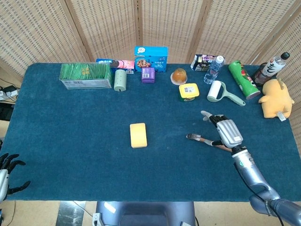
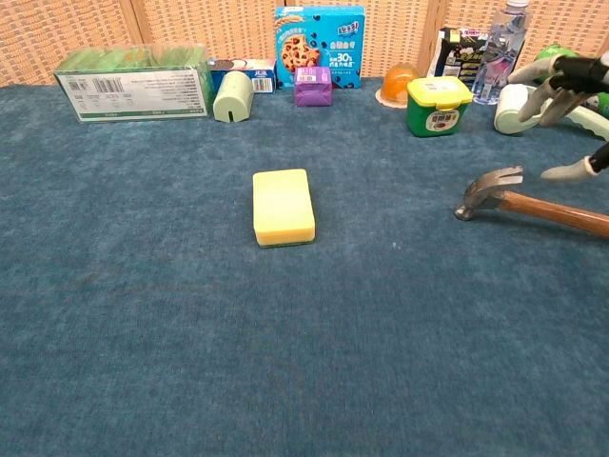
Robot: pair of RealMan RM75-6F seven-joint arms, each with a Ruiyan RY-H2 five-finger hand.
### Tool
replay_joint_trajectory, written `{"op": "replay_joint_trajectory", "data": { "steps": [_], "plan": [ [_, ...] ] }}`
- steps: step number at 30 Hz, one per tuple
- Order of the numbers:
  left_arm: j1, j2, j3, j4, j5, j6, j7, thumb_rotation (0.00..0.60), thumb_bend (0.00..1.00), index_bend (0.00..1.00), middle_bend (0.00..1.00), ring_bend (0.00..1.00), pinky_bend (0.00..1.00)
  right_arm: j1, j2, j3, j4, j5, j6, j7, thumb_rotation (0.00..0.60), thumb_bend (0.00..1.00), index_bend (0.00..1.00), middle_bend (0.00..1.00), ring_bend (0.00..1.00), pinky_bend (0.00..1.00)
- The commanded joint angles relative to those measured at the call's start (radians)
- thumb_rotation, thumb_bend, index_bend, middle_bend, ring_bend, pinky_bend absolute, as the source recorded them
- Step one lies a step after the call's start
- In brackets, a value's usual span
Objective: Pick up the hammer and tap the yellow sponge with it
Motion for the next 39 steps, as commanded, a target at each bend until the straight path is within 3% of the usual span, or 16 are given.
{"op": "replay_joint_trajectory", "data": {
  "steps": [1, 5, 10, 20, 27, 39],
  "plan": [
    [-0.002, -0.001, -0.001, 0.000, 0.000, -0.001, -0.001, 0.600, 0.14, 0.37, 0.19, 0.08, 0.08, -0.032, 0.036, 0.012, -0.058, 0.009, 0.045, -0.036, 0.600, 0.14, 0.30, 0.46, 0.51, 0.37],
    [-0.005, -0.003, -0.003, 0.000, -0.001, -0.003, -0.001, 0.600, 0.14, 0.37, 0.19, 0.08, 0.08, -0.066, 0.082, 0.007, -0.118, 0.020, 0.069, -0.103, 0.600, 0.22, 0.48, 0.65, 0.72, 0.60],
    [-0.006, -0.004, -0.003, 0.005, -0.009, -0.010, 0.002, 0.600, 0.14, 0.37, 0.19, 0.08, 0.08, -0.129, 0.120, 0.001, -0.190, 0.052, 0.122, -0.239, 0.600, 0.28, 0.60, 0.74, 0.79, 0.71],
    [-0.015, -0.008, -0.018, 0.010, 0.003, 0.012, 0.013, 0.600, 0.14, 0.37, 0.19, 0.08, 0.08, -0.265, 0.173, -0.034, -0.321, 0.111, 0.222, -0.453, 0.600, 0.33, 0.64, 0.77, 0.83, 0.73],
    [-0.019, -0.012, -0.014, 0.001, 0.009, 0.010, 0.017, 0.600, 0.14, 0.37, 0.19, 0.08, 0.08, -0.376, 0.179, -0.045, -0.363, 0.154, 0.311, -0.466, 0.600, 0.35, 0.64, 0.77, 0.83, 0.73],
    [-0.024, -0.018, -0.009, 0.005, 0.012, 0.004, 0.012, 0.600, 0.14, 0.37, 0.19, 0.08, 0.08, -0.442, 0.183, -0.033, -0.383, 0.177, 0.316, -0.468, 0.600, 0.36, 0.64, 0.76, 0.83, 0.73]
  ]
}}
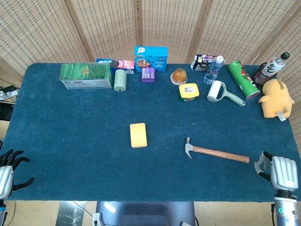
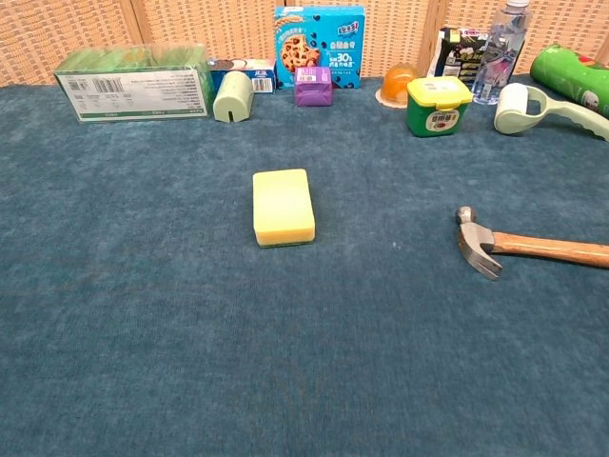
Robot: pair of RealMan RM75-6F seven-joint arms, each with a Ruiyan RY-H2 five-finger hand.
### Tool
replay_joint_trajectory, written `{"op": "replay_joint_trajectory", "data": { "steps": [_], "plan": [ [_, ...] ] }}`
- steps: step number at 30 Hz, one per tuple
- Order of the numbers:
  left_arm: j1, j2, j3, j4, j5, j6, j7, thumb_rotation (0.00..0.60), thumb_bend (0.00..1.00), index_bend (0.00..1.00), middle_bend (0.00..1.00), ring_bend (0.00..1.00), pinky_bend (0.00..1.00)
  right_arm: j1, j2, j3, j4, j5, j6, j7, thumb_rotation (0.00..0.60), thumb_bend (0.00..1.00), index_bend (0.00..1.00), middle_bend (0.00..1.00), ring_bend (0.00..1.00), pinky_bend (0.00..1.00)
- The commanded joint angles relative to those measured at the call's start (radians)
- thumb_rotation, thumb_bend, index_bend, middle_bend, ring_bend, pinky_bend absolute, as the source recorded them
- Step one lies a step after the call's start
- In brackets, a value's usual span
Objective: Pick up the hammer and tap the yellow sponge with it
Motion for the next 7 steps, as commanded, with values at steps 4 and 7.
{"op": "replay_joint_trajectory", "data": {
  "steps": [4, 7],
  "plan": [
    [0.000, 0.002, 0.001, -0.003, 0.000, 0.001, 0.002, 0.600, 0.14, 0.37, 0.19, 0.08, 0.08, -0.008, 0.006, 0.006, -0.007, -0.007, -0.012, 0.004, 0.600, 0.35, 0.64, 0.76, 0.85, 0.74],
    [0.000, 0.003, 0.001, -0.004, -0.001, 0.001, 0.002, 0.600, 0.14, 0.37, 0.19, 0.08, 0.08, -0.010, 0.006, 0.009, -0.007, -0.008, -0.017, 0.004, 0.600, 0.35, 0.64, 0.76, 0.86, 0.75]
  ]
}}
